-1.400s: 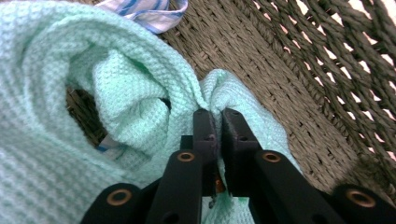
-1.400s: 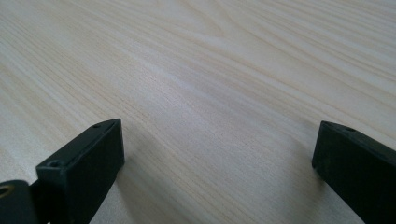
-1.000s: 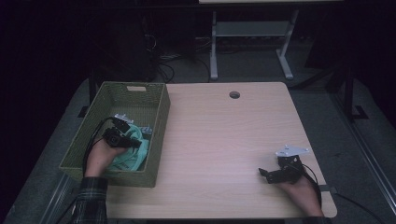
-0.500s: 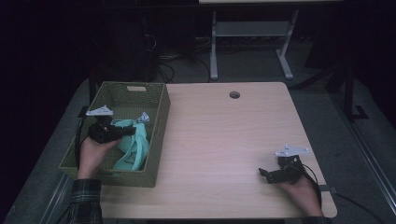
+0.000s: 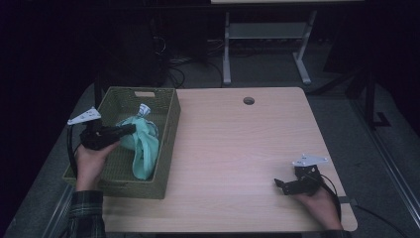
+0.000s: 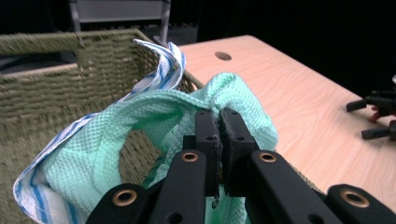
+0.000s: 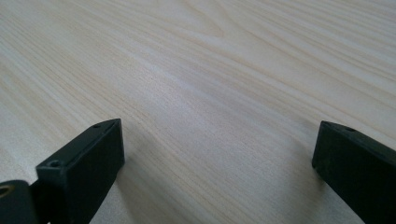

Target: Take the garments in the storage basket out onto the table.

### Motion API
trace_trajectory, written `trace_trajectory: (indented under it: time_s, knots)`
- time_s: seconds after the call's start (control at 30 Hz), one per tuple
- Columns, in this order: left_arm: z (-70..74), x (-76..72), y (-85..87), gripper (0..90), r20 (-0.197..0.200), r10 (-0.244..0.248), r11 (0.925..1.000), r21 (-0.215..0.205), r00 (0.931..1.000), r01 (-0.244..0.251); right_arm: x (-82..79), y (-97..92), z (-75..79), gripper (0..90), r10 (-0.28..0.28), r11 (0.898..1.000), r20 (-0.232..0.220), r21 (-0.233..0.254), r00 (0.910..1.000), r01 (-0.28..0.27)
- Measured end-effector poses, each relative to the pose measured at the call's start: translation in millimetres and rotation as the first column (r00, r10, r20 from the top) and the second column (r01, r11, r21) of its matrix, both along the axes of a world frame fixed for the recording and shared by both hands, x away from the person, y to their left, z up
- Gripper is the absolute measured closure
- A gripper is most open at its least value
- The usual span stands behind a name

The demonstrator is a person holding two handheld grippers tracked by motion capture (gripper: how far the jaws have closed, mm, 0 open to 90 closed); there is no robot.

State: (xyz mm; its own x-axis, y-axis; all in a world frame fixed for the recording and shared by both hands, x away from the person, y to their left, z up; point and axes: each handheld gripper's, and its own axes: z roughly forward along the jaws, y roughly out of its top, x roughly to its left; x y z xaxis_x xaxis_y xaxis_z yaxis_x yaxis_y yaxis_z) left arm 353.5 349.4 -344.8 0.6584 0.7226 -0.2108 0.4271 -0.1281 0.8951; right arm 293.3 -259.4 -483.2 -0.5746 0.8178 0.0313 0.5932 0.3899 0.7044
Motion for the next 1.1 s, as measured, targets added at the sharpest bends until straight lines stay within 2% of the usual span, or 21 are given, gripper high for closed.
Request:
trace_trajectory:
  time_s: [0.27, 0.5, 0.67, 0.73, 1.1]
  knots:
    - [10.4, -2.9, 11.0, 86.7, 0.034, 0.022, 0.9990, -0.039, 0.9992, -0.021, 0.0, 0.0, 0.0, 2.0, 0.000, 1.000, 0.000, 0.000, 1.0000, 0.000]
    - [19.5, -2.7, 7.8, 86.7, 0.049, -0.005, 0.9983, -0.058, 0.9988, 0.007, 0.0, 0.0, 0.0, 2.1, 0.000, 1.000, 0.000, 0.000, 1.0000, 0.000]
    - [31.4, -2.5, 2.7, 86.7, 0.065, -0.023, 0.9971, -0.070, 0.9976, 0.028, 0.0, 0.0, 0.0, 2.1, 0.000, 1.000, 0.000, 0.000, 1.0000, 0.000]
    - [38.0, -2.2, -0.3, 86.7, 0.072, -0.027, 0.9980, -0.055, 0.9971, 0.031, 0.0, -0.1, 0.0, 2.1, 0.000, 1.000, 0.001, 0.000, 1.0000, 0.000]
    - [74.2, 0.9, -23.8, 86.7, 0.118, -0.082, 0.9954, -0.039, 0.9896, 0.087, 0.0, 0.0, -0.1, 2.1, 0.000, 1.000, 0.001, 0.001, 1.0000, 0.000]
